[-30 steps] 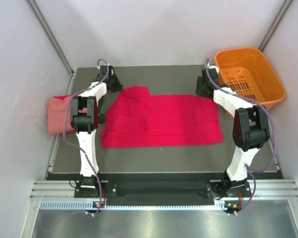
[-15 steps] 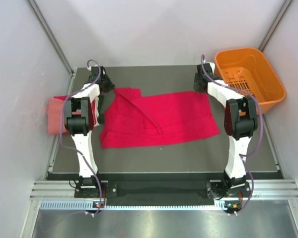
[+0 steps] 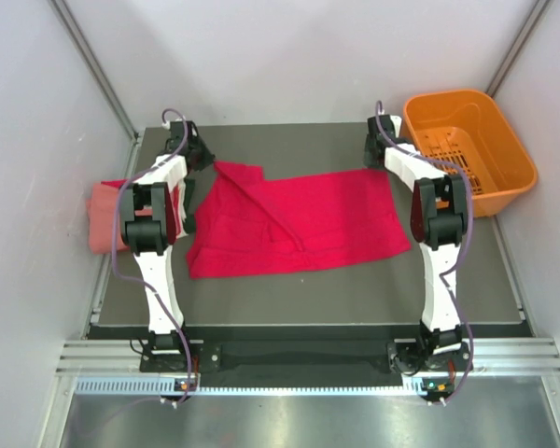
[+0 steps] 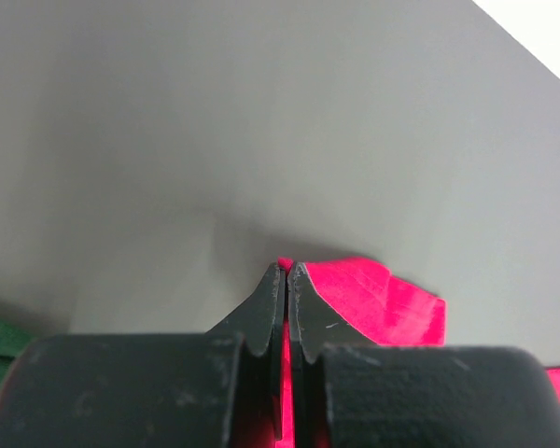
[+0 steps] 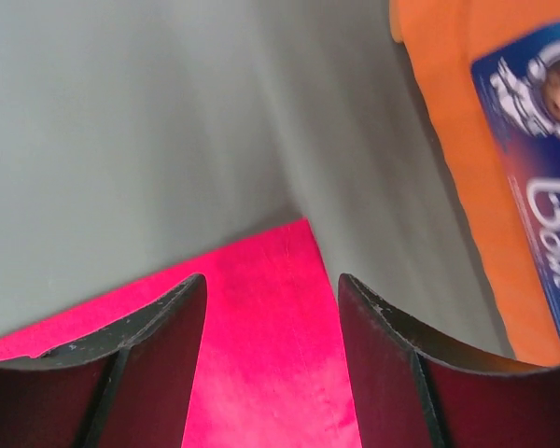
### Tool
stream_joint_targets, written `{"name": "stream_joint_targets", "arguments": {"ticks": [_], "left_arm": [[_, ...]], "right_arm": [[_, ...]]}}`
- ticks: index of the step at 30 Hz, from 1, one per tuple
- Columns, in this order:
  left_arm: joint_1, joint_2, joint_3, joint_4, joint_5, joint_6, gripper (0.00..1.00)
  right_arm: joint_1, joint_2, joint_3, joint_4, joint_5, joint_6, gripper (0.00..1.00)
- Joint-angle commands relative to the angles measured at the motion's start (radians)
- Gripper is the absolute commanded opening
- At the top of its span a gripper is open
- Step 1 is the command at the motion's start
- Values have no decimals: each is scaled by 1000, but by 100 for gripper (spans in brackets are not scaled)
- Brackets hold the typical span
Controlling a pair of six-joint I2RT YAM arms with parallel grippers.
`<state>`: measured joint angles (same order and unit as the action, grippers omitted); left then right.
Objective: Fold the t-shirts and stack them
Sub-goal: Fold the tshirt
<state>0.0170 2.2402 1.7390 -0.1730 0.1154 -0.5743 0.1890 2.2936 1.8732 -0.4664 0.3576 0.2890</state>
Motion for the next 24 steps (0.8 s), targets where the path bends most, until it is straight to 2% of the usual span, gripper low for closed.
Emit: {"name": "stream_joint_targets", "arguments": {"ticks": [1,6,12,13,14,16,17,18,20,24], "left_arm": [[6,-13,53,29,3,5,0],[1,4,74,18,10,7,0],[-12,22,103,-2,1,14,0],[-12,24,105,0,0,14,0],[-12,24,106,-5,0,14,0],[-12,27,111,-3,0,16,0],[-40,29,114,-9,-3,19,0],[-42,32,120,-13,-6,25,0],[-49,36,129,-25,-10,34,0],[-54,73,186,-54,1,47,0]], "right_arm": [[-22,35,105,-47,17,-5,59],[-48,115,205,-139,-58,12,57],[-65,124,205,-167,-103,19,48],[-68,127,213,-175,-109,19,45],[-69,129,213,-179,-121,19,37],[-69,129,208,-178,-128,19,27],[-69,125,208,-167,-131,19,12],[-69,119,204,-161,-132,21,7],[-69,116,208,-155,-129,18,0],[-69,92,224,-155,-95,15,0]]}}
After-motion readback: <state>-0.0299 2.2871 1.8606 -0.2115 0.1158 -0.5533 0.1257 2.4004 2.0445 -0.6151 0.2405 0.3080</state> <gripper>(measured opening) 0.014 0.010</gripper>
